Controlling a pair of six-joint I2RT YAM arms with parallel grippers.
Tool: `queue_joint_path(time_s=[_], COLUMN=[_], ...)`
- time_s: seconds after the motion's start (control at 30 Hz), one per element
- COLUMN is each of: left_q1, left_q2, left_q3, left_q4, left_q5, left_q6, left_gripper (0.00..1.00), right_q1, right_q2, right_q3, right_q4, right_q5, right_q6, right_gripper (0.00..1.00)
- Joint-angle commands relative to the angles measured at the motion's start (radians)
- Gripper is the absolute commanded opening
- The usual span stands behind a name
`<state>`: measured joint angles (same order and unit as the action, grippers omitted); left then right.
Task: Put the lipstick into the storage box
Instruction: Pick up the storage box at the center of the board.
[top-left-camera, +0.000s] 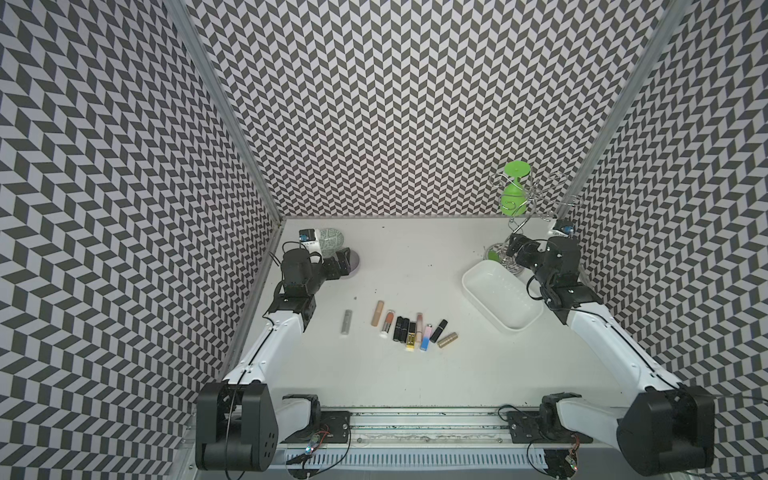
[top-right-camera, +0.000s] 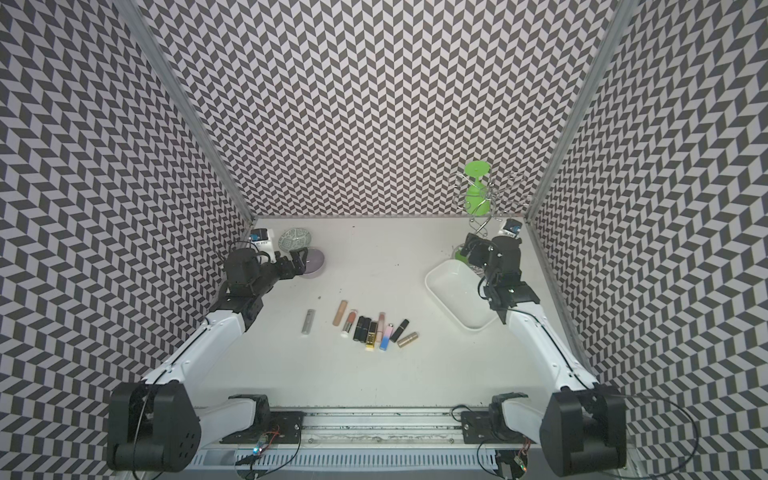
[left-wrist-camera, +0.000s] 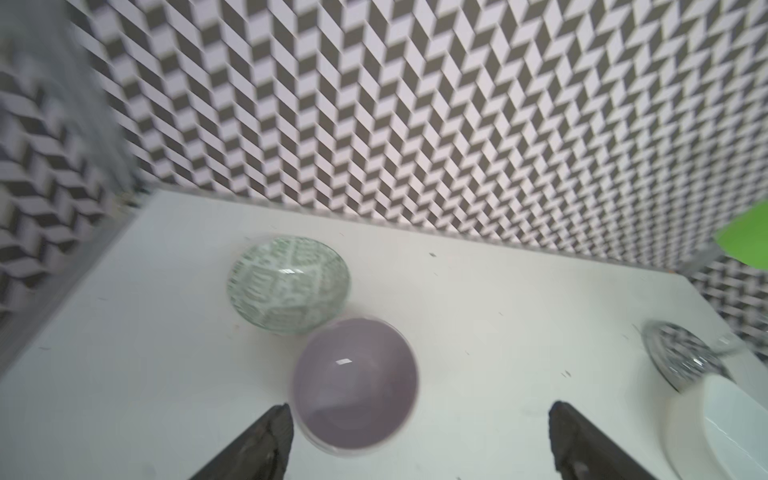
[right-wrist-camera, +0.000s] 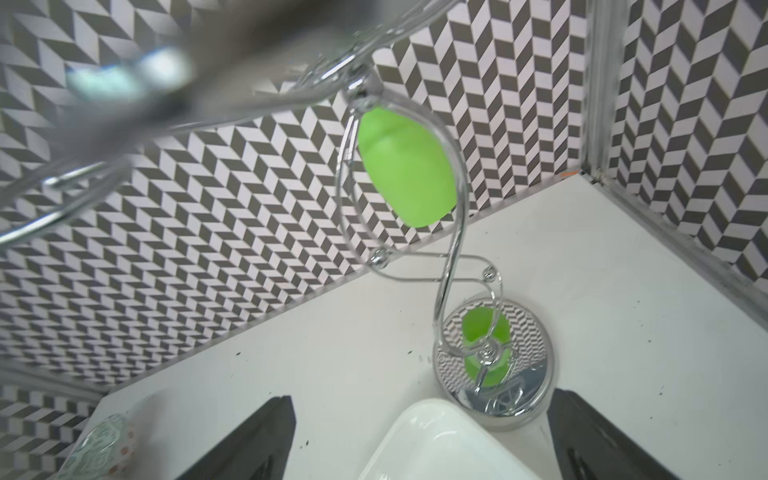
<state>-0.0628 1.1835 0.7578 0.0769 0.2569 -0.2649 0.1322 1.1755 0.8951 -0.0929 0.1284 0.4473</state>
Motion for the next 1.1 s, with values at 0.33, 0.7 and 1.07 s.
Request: queue_joint_path(time_s=[0.33,0.7,1.07], left_q1=[-0.294,-0.305,-0.305], left_q2=[-0.212,-0.303,-0.297], left_q3=[-0.170,-0.258,-0.261], left_q4=[-0.082,-0.099,-0.098], left_q5=[0.265,0.291,0.277], left_q6=[-0.212,-0.289,-0.300], left_gripper=[0.99,0.99,0.99], right_q1=[-0.005,-0.122,-0.166], right_q2=[-0.175,-0.091,-0.008], right_q3=[-0.008,-0.092,-0.184], right_q4=[-0.641,-0.680,-0.587], right_q5=[0.043,-0.085,-0.180], right_q6=[0.325,0.400,0.400], right_gripper=[1.00,0.93,0.81])
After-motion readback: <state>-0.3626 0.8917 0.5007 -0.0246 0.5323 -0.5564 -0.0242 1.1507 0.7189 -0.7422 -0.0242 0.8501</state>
